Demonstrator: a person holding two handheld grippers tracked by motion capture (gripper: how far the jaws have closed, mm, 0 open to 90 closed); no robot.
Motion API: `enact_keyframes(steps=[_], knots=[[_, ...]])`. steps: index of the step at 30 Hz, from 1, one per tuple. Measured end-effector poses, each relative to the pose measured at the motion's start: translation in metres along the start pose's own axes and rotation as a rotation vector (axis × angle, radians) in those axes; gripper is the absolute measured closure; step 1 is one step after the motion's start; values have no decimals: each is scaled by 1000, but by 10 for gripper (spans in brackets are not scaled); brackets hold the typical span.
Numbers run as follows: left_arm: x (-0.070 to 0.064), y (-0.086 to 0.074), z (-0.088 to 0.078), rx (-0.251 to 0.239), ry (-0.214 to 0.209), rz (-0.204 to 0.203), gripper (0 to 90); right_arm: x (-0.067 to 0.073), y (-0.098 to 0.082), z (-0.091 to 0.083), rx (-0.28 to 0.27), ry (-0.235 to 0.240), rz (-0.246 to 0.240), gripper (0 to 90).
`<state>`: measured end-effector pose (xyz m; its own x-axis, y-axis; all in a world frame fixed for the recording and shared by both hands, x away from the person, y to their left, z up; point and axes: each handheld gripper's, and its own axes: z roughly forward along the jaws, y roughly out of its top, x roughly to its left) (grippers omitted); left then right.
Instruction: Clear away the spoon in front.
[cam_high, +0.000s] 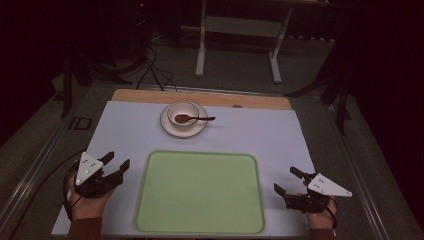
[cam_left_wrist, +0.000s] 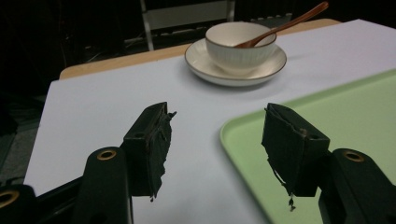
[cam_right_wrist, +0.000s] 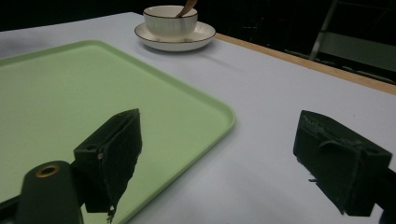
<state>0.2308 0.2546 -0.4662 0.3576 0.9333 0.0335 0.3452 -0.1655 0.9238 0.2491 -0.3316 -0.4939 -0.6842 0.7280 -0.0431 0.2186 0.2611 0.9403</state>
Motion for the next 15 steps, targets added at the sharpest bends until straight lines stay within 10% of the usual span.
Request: enact_keyframes(steps=[15], knots=[[-8, 32, 25, 1, -57, 27, 453, -1, 0, -1, -4, -1, 7, 151]])
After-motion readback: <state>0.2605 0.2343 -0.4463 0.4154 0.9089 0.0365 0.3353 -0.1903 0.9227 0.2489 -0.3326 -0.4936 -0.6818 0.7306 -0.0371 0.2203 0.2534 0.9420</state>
